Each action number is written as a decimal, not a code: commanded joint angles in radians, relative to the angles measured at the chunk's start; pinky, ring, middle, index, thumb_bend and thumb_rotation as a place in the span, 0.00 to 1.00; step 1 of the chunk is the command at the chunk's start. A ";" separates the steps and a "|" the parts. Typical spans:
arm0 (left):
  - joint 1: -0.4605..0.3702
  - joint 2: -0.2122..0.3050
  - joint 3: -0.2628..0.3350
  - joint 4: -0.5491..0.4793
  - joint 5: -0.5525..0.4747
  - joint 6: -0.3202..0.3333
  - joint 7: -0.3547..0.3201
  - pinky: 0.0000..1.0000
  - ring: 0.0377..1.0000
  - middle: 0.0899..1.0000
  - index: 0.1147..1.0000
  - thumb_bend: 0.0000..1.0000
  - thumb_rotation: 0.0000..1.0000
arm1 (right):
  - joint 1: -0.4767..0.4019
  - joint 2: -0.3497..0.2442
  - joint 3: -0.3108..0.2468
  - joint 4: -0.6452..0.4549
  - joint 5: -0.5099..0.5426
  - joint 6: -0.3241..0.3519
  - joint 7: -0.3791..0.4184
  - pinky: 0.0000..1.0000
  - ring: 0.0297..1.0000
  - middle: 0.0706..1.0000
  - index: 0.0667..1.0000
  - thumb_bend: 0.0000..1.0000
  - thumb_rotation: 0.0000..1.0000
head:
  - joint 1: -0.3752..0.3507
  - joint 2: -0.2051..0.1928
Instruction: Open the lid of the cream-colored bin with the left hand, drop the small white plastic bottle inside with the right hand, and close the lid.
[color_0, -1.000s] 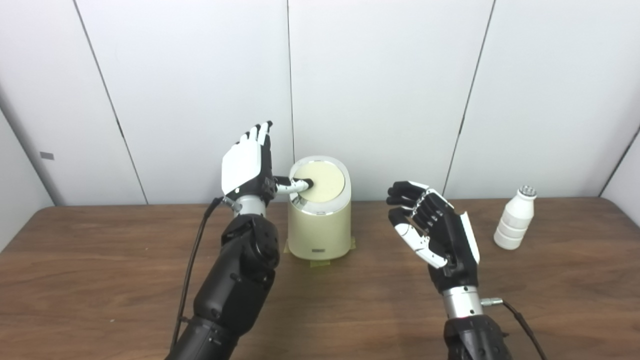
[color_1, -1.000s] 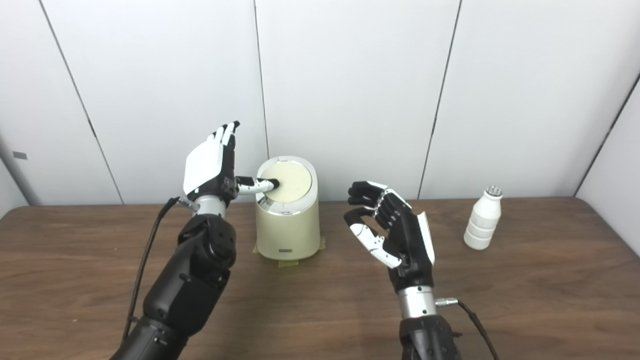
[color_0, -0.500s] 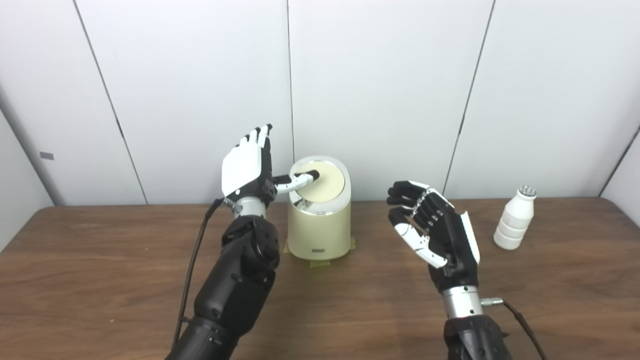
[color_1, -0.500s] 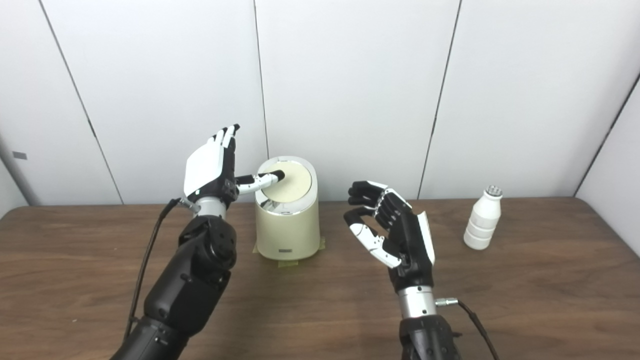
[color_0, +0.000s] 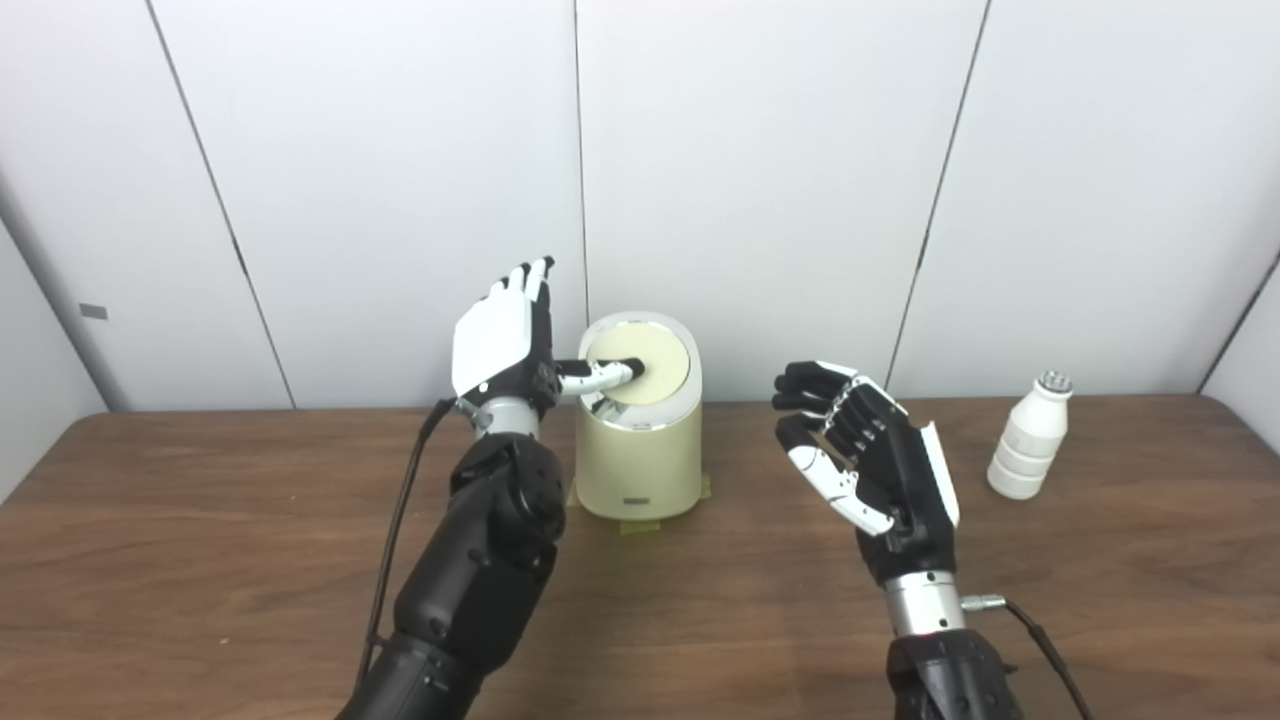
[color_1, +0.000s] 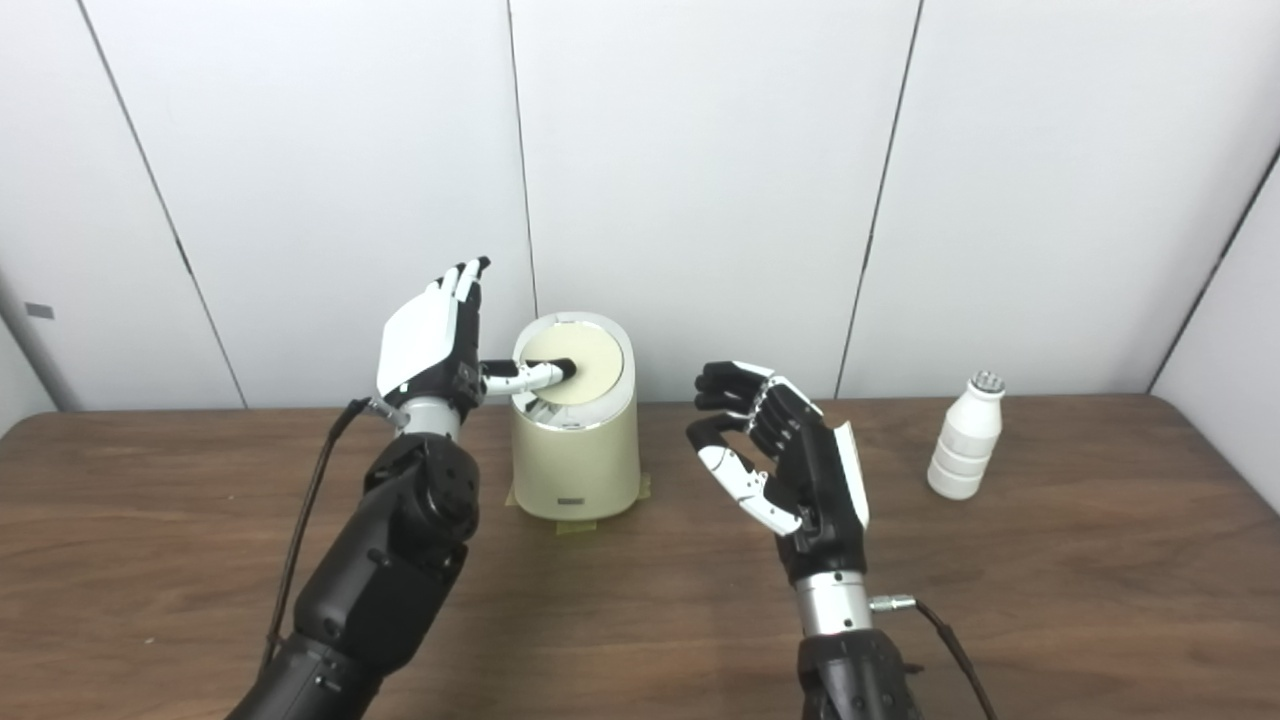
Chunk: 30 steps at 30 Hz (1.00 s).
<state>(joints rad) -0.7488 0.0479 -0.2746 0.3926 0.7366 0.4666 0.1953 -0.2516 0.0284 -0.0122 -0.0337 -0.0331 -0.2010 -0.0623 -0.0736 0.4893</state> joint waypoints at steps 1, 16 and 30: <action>-0.066 0.006 -0.005 0.008 0.025 -0.001 0.016 1.00 1.00 1.00 1.00 1.00 0.35 | -0.037 0.005 0.003 -0.035 0.000 -0.023 -0.001 0.56 0.64 0.64 0.62 0.33 0.31 | -0.002 0.001; -0.064 0.012 -0.004 0.120 0.081 0.003 -0.003 1.00 1.00 1.00 1.00 0.95 0.10 | -0.042 0.011 0.000 -0.038 -0.015 -0.011 -0.011 0.56 0.64 0.64 0.61 0.34 0.34 | -0.010 0.004; -0.046 -0.002 0.059 0.137 0.075 0.002 0.011 1.00 1.00 1.00 1.00 0.74 0.74 | -0.040 0.011 0.004 -0.042 -0.032 -0.006 -0.016 0.55 0.63 0.63 0.61 0.33 0.30 | -0.008 0.009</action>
<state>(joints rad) -0.7786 0.0441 -0.2301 0.5264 0.8249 0.4545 0.1965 -0.2518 0.0363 -0.0110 -0.0407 -0.0629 -0.1944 -0.0767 -0.0813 0.4970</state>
